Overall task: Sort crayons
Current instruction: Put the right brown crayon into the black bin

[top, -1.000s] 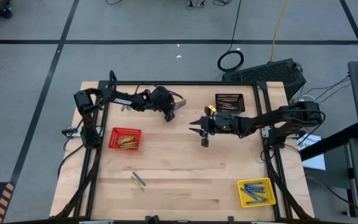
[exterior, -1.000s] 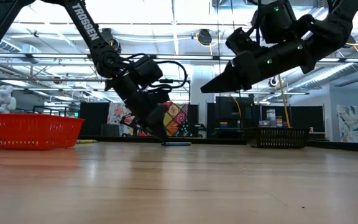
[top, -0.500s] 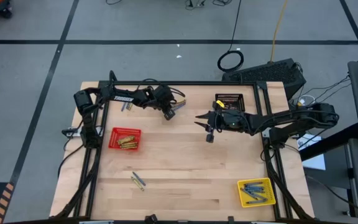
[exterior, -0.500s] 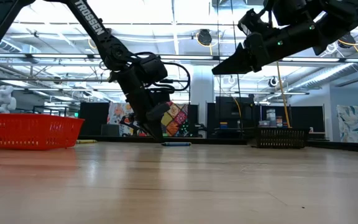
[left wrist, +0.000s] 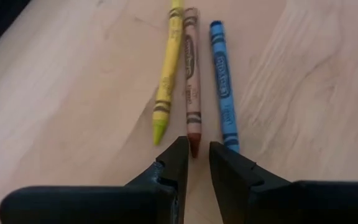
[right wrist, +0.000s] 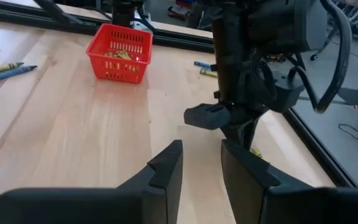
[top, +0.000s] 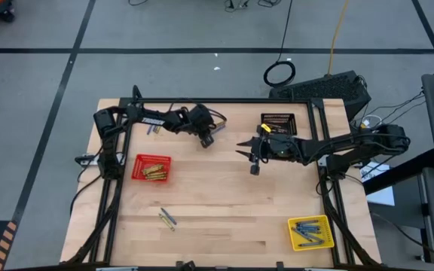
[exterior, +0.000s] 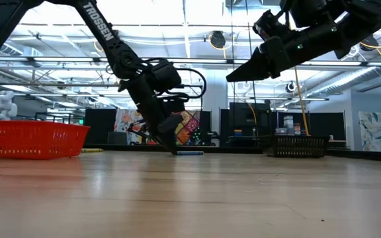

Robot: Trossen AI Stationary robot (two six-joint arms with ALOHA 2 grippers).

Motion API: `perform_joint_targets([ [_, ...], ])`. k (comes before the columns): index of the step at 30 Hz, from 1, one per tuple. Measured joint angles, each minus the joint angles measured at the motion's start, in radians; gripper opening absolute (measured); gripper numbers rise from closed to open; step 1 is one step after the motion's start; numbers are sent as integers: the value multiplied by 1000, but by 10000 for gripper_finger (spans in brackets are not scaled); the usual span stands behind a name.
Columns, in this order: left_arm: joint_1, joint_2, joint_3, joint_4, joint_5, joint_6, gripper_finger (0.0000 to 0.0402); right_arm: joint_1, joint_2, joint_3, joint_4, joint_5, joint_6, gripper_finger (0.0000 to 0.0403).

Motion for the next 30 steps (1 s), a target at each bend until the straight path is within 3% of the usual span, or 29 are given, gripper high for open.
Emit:
perform_joint_targets([
  [11,-6,58,2,88,3,6,70,6,0,0,-1,3,-12,95],
  [17,-14,50,1,88,-15,7,13,7,0,0,-29,3,-12,95],
  [26,-39,-54,-2,18,-70,7,0,6,-1,-3,-90,4,14,95],
  [30,-71,-134,-3,-96,-120,6,0,6,0,-39,-91,3,44,95],
])
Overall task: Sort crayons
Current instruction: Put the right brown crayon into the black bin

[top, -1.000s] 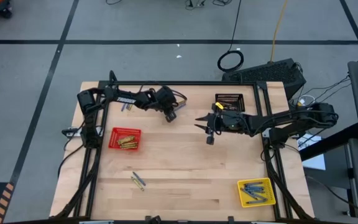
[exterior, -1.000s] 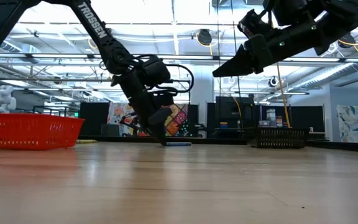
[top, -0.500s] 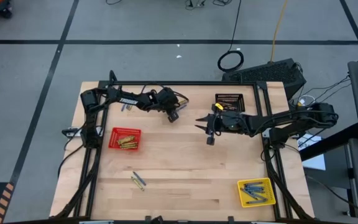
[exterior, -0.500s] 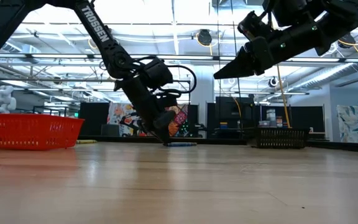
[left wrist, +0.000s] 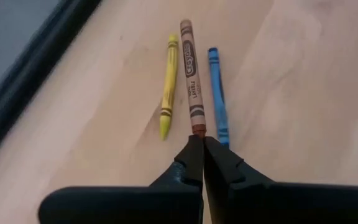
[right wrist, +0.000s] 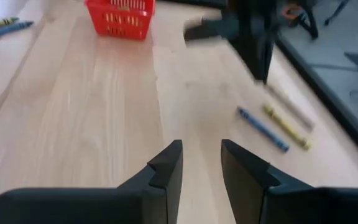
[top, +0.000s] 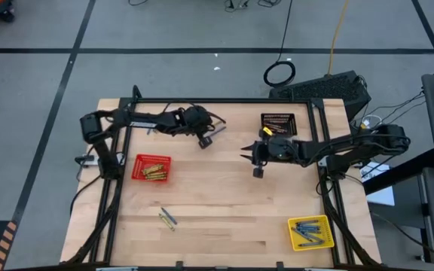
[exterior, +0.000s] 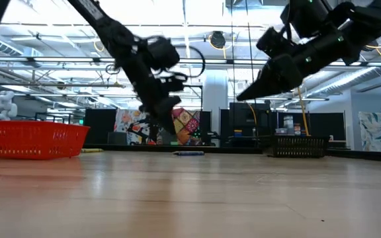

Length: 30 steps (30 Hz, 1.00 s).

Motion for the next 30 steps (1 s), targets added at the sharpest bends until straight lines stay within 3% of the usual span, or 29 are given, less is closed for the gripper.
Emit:
perform_joint_targets([
  [7,-115,-130,-23,-170,-100,-61,0,0,12,-73,11,-5,98,95],
  [12,-232,-154,-63,-194,-153,-168,0,0,27,-104,24,-6,155,95],
  [17,-335,-154,-129,-108,-186,-284,0,0,69,-112,70,-8,183,96],
  [23,-411,-154,-231,68,-196,-375,0,-2,210,-103,249,-111,179,102],
  [27,-453,-154,-277,135,-195,-394,0,-2,322,-25,279,-113,136,129],
  [30,-474,-154,-306,134,-195,-426,0,-10,383,67,188,-114,86,158],
])
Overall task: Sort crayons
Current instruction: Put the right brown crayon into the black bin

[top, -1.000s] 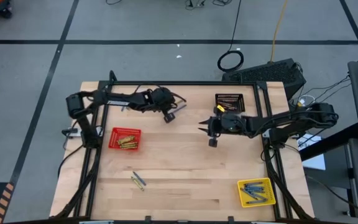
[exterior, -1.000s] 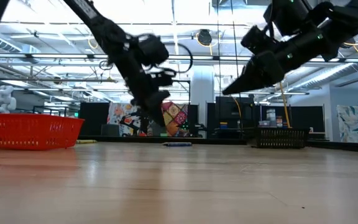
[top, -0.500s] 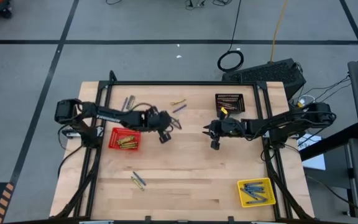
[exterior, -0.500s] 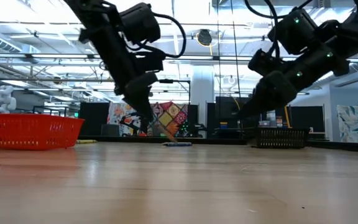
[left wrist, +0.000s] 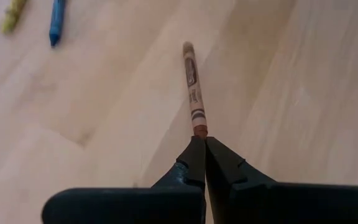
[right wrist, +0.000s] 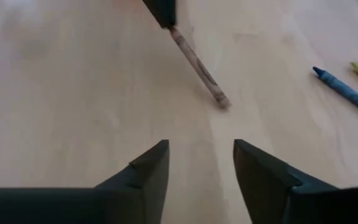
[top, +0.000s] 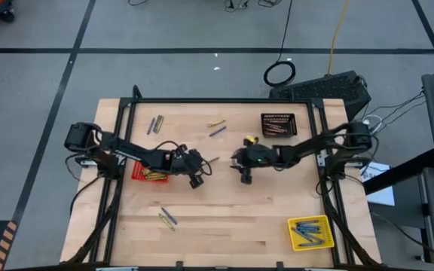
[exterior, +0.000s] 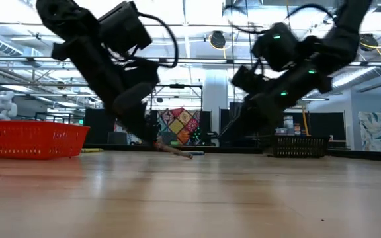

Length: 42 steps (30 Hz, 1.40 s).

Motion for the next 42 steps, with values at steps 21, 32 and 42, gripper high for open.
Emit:
perform_joint_targets([
  [21,-51,-1,-105,24,-8,-71,0,-83,410,501,-97,-337,-343,192],
  [32,-51,-1,-105,25,-1,-51,0,-117,418,527,-211,-344,-329,99],
  [42,-23,-91,-73,-12,94,4,81,-119,416,527,-275,-342,-337,7],
])
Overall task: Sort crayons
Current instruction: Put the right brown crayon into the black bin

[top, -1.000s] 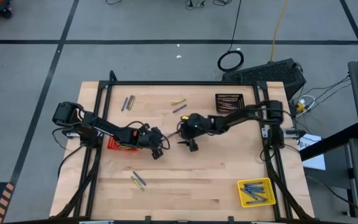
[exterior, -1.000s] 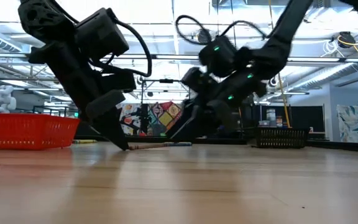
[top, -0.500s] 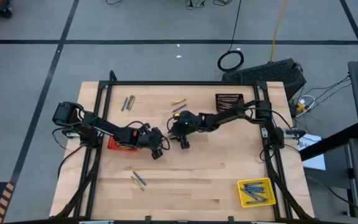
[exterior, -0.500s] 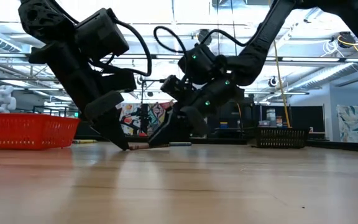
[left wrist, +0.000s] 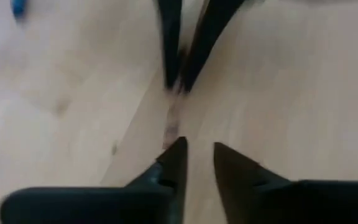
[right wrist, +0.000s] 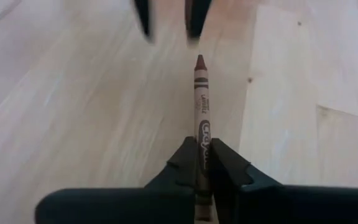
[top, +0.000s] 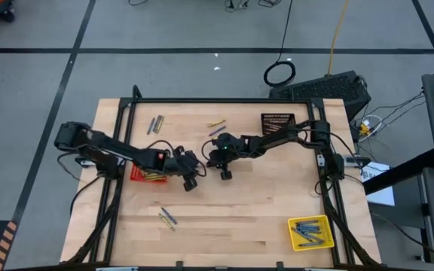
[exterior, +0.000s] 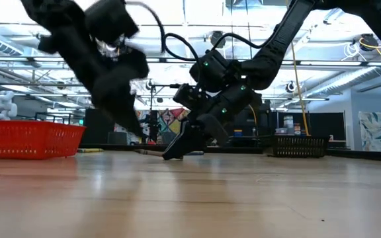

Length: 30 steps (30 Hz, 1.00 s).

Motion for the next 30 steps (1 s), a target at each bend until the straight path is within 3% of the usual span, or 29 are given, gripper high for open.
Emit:
perform_joint_targets([
  [7,14,-206,4,-233,-33,-1,181,0,-62,-60,-33,13,74,4],
  [9,5,-251,4,-286,-101,-16,193,-1,-119,-105,-47,30,93,4],
  [12,-12,-294,-16,-318,-231,-31,198,3,-252,-175,-114,134,95,4],
  [17,-41,-291,-41,-280,-401,-53,198,10,-544,-216,-386,368,101,4],
  [21,-43,-254,-47,-163,-482,-10,198,-50,-733,-186,-665,545,61,4],
  [25,-43,-212,-47,-20,-482,89,198,-196,-838,-154,-931,556,71,4],
  [30,-43,-172,-46,89,-477,158,198,-381,-852,-157,-1163,554,78,4],
])
